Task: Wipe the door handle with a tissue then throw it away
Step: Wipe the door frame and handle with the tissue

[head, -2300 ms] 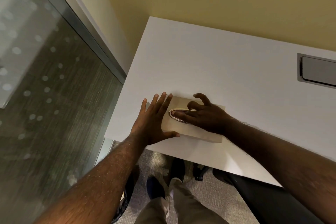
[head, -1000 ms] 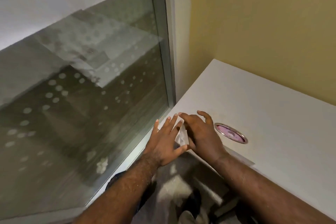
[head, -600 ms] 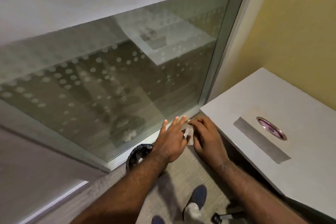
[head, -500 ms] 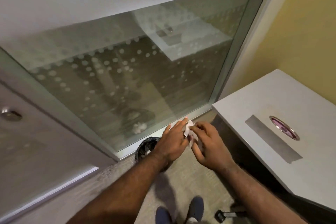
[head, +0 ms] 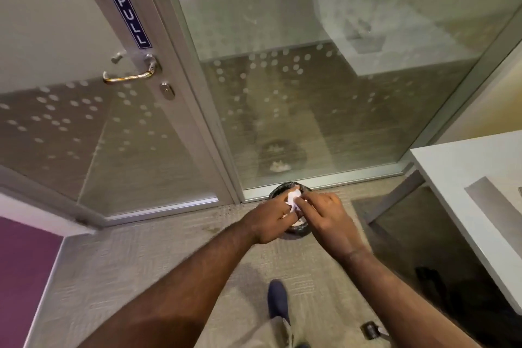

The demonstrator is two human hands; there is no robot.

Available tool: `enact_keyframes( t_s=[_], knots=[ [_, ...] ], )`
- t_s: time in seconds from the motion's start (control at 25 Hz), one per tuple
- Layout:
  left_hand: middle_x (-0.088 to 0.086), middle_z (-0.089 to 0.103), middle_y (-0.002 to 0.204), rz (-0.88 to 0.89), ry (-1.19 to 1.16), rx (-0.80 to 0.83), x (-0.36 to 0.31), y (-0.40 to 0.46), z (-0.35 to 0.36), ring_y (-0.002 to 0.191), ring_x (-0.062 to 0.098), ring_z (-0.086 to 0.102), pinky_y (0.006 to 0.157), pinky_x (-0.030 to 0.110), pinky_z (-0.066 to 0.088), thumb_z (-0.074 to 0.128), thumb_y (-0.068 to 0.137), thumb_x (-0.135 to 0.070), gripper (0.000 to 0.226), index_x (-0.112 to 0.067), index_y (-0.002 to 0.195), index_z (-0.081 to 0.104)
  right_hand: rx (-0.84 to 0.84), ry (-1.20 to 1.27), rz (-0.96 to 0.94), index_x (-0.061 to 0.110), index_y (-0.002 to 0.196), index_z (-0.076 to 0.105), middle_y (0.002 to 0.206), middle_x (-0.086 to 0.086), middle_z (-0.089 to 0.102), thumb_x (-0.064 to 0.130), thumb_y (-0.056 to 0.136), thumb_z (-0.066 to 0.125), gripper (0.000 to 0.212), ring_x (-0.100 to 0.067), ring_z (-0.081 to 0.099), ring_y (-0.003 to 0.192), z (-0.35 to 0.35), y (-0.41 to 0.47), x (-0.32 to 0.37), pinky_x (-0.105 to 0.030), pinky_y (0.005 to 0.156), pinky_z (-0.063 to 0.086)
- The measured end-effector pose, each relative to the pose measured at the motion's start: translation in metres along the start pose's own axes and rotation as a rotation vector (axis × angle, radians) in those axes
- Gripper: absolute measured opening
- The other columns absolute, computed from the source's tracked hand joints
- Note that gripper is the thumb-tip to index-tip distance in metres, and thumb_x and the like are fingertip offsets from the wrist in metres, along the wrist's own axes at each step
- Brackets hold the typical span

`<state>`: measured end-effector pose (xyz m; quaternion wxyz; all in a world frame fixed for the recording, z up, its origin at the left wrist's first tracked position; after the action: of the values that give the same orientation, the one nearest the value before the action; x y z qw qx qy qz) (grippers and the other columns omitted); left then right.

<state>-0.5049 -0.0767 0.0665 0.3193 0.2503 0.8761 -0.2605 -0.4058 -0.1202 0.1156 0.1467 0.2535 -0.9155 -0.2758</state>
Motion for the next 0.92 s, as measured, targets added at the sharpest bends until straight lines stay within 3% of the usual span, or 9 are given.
enact_keyframes(
  t_s=[0.08, 0.24, 0.4, 0.48, 0.6, 0.72, 0.92],
  knots=[
    [-0.003, 0.020, 0.168, -0.034, 0.045, -0.030, 0.015, -0.031, -0.006, 0.143, 0.014, 0.040, 0.111, 0.031, 0.037, 0.047, 0.103, -0.037, 0.043, -0.009, 0.134, 0.059, -0.043, 0.015, -0.024, 0.007, 0.105, 0.063, 0.103, -0.011, 0.065, 0.012, 0.084, 0.062, 0.022, -0.025, 0.056, 0.087, 0.001, -0.002, 0.029, -0.037, 0.074, 0.040],
    [-0.009, 0.008, 0.169, -0.047, 0.237, -0.117, 0.042, -0.088, -0.037, 0.152, 0.007, 0.019, 0.123, 0.036, 0.015, 0.048, 0.101, -0.044, 0.060, -0.035, 0.157, 0.028, -0.052, -0.052, -0.007, 0.015, 0.099, 0.069, 0.098, -0.003, 0.068, 0.017, 0.077, 0.079, 0.024, -0.024, 0.062, 0.073, 0.006, 0.012, 0.067, -0.036, 0.066, 0.040],
    [-0.007, 0.001, 0.169, -0.141, 0.389, -0.230, 0.089, -0.140, -0.089, 0.155, 0.009, 0.004, 0.124, 0.042, 0.003, 0.044, 0.100, -0.052, 0.066, -0.036, 0.159, 0.018, -0.059, -0.044, -0.039, 0.016, 0.112, 0.070, 0.097, -0.005, 0.070, 0.005, 0.074, 0.073, 0.040, -0.025, 0.061, 0.059, 0.026, 0.054, 0.098, -0.031, 0.053, 0.045],
    [-0.006, -0.001, 0.170, -0.190, 0.451, -0.283, 0.120, -0.163, -0.117, 0.156, 0.011, 0.002, 0.124, 0.043, 0.001, 0.041, 0.099, -0.058, 0.070, -0.035, 0.160, 0.016, -0.087, 0.015, -0.077, 0.013, 0.109, 0.072, 0.099, -0.010, 0.071, 0.003, 0.074, 0.068, 0.037, -0.027, 0.062, 0.058, 0.042, 0.081, 0.120, -0.030, 0.049, 0.047],
    [-0.006, -0.004, 0.170, -0.243, 0.501, -0.330, 0.172, -0.193, -0.160, 0.156, 0.013, 0.001, 0.124, 0.045, 0.001, 0.037, 0.097, -0.066, 0.075, -0.034, 0.160, 0.012, -0.105, 0.080, -0.083, 0.006, 0.103, 0.072, 0.104, -0.018, 0.069, -0.002, 0.080, 0.058, 0.028, -0.032, 0.067, 0.072, 0.074, 0.122, 0.157, -0.032, 0.056, 0.053],
    [-0.006, -0.007, 0.169, -0.267, 0.546, -0.378, 0.217, -0.213, -0.209, 0.156, 0.014, 0.001, 0.124, 0.044, 0.000, 0.033, 0.094, -0.071, 0.080, -0.034, 0.160, 0.008, -0.111, 0.093, -0.075, 0.001, 0.102, 0.071, 0.110, -0.021, 0.067, 0.001, 0.081, 0.044, 0.034, -0.035, 0.068, 0.083, 0.104, 0.159, 0.189, -0.036, 0.065, 0.057],
    [-0.010, -0.018, 0.165, -0.292, 0.598, -0.487, 0.266, -0.228, -0.293, 0.156, 0.013, -0.001, 0.124, 0.043, -0.002, 0.020, 0.086, -0.082, 0.090, -0.035, 0.160, 0.001, -0.109, 0.103, 0.006, 0.005, 0.095, 0.069, 0.128, -0.019, 0.059, 0.010, 0.085, 0.059, 0.015, -0.032, 0.066, 0.082, 0.140, 0.219, 0.206, -0.035, 0.071, 0.056]
  ],
)
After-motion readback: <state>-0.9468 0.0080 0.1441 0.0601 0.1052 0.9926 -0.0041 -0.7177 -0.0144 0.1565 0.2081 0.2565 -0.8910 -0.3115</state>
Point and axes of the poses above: each hand's wrist, its own y-axis towards the middle knuckle, its own z-axis out of the palm, x = y × z, the point moved 8 cm from there along y, towards the middle knuckle
